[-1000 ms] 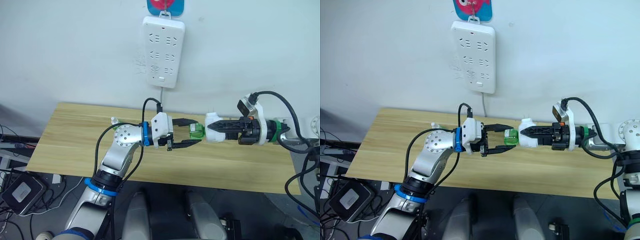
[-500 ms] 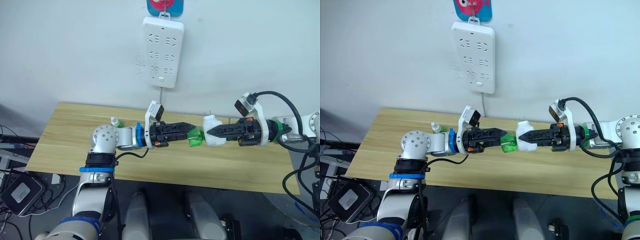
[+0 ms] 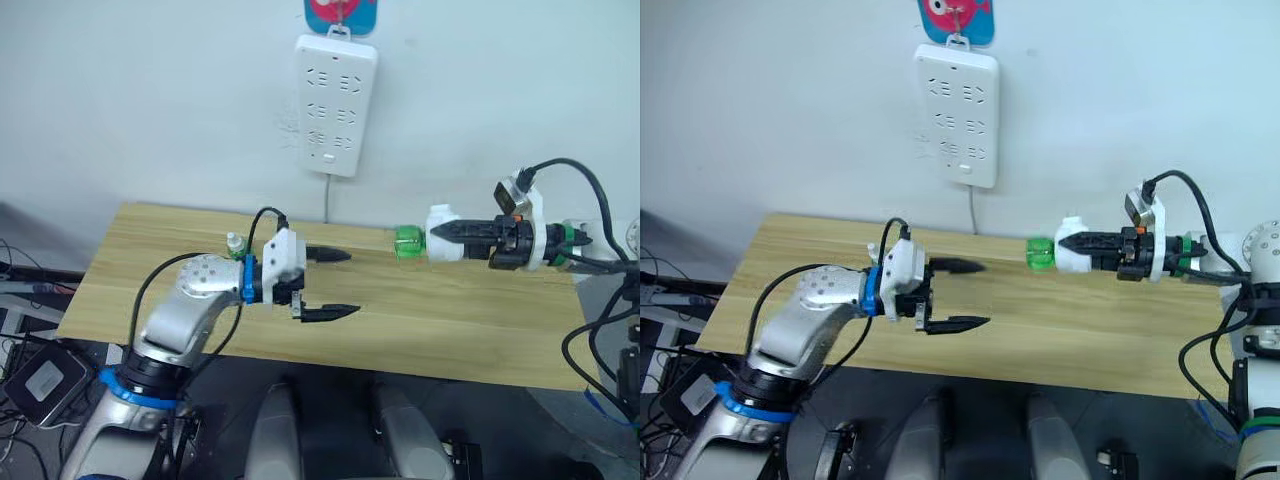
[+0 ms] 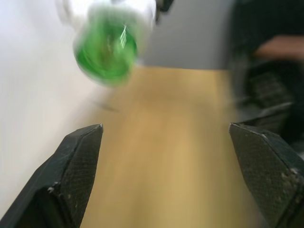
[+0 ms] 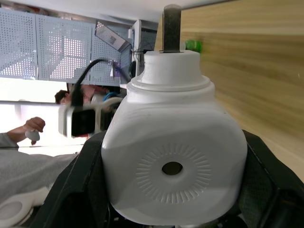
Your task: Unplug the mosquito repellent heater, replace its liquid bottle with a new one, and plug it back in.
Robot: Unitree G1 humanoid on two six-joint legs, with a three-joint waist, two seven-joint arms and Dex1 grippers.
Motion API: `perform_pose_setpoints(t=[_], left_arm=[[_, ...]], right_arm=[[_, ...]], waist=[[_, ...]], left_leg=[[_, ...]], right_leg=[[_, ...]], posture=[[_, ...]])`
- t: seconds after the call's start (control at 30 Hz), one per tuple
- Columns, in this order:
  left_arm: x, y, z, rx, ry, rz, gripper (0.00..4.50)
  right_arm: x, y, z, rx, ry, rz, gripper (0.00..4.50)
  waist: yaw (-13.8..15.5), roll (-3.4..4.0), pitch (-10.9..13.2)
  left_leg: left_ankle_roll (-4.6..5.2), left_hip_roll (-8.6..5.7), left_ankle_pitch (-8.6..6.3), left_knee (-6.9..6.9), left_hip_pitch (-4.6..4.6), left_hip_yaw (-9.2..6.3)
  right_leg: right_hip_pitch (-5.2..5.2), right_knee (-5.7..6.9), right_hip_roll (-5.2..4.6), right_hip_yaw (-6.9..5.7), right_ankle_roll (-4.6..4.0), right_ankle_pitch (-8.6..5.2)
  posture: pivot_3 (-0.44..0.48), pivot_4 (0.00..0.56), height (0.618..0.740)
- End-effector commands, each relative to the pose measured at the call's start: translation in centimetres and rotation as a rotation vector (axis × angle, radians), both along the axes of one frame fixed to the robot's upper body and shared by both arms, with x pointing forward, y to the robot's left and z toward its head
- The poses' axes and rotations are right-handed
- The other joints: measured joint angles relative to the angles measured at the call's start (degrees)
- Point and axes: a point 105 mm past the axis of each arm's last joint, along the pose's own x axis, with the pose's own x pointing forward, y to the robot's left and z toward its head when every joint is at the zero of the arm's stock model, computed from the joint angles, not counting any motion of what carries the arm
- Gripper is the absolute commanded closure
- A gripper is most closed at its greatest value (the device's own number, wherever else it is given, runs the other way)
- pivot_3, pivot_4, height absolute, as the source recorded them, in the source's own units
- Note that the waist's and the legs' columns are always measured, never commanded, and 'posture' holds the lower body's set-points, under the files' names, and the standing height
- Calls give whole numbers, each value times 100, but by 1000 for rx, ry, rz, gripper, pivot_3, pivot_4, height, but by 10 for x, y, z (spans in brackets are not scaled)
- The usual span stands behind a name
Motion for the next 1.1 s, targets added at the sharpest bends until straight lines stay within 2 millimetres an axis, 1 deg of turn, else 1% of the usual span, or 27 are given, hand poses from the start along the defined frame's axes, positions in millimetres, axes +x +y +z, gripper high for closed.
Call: perform_pose_setpoints(t=[0.03, 0.1, 0.13, 0.3, 0.43, 0.67, 0.7, 0.73, 0.87, 0.9, 0.93, 1.03, 1.1], left_arm=[[4, -10, 12, -4, -421, 0, 42], [8, -16, 17, -37, -520, 2, 42], [8, -20, 16, -32, -560, -20, 42], [8, -34, 21, -70, -667, -66, 42], [8, -38, 23, -85, -719, -87, 42], [8, -43, 25, -96, -754, -122, 42], [8, -44, 25, -92, -756, -130, 426], [7, -45, 25, -94, -759, -138, 609], [5, -47, 27, -114, -769, -154, 1830], [4, -47, 28, -120, -774, -158, 2197], [3, -47, 29, -125, -776, -161, 2289], [0, -47, 30, -142, -760, -177, 2289], [-5, -49, 29, -166, -650, -197, 2289]], right_arm=[[-5, 1, 13, 42, -32, 36, 1507], [-9, 5, 14, 46, -34, 64, 1507], [-10, 7, 14, 46, -38, 75, 1507], [-14, 14, 15, 52, -45, 115, 1507], [-20, 18, 14, 54, -46, 147, 1507], [-24, 20, 13, 57, -40, 167, 1507], [-25, 20, 13, 58, -40, 171, 1507], [-26, 21, 13, 58, -40, 174, 1507], [-27, 23, 12, 59, -39, 182, 1507], [-27, 23, 11, 58, -39, 182, 1507], [-27, 23, 11, 56, -39, 182, 1507], [-27, 22, 10, 52, -37, 180, 1507], [-28, 22, 10, 42, -40, 181, 1507]], waist=[[56, 0, 0], [103, 0, 0], [107, 0, 0], [97, 0, 0], [74, 0, 0], [77, 1, 0], [78, 0, 0], [79, 0, 0], [76, 1, 0], [73, 1, 0], [67, 1, 0], [64, 1, 0], [63, 1, 0]], left_leg=[[1, -1, -1, -1, -1, 1], [10, -2, -6, 0, -4, 9], [12, -4, -8, 2, -6, 10], [19, -8, -11, 1, -5, 11], [19, -7, -11, 2, -3, 10], [19, -7, -11, 3, -3, 10], [19, -7, -11, 3, -4, 9], [19, -7, -11, 3, -4, 8], [19, -7, -11, 3, -3, 7], [19, -7, -11, 3, -3, 7], [19, -7, -11, 3, -3, 7], [19, -7, -11, 3, -2, 7], [19, -6, -11, 3, -2, 7]], right_leg=[[-1, 0, 0, 3, 0, 0], [-4, 0, -1, 10, 1, 1], [-4, 0, -3, 10, 2, 1], [-6, 7, -8, 10, 4, 2], [-6, 12, -8, 9, 4, 1], [-5, 14, -7, 8, 4, 1], [-5, 14, -7, 7, 4, 1], [-5, 14, -7, 7, 4, 1], [-5, 14, -7, 5, 4, 1], [-5, 15, -7, 5, 4, 1], [-5, 15, -7, 5, 4, 1], [-5, 16, -7, 5, 4, 1], [-5, 16, -7, 4, 4, 1]], posture=[[-44, 292, 740], [-43, 292, 740], [-43, 291, 740], [-43, 292, 740], [-45, 291, 740], [-48, 289, 740], [-48, 289, 740], [-48, 289, 740], [-54, 288, 740], [-54, 288, 740], [-54, 288, 740], [-54, 288, 740], [-52, 284, 740]])
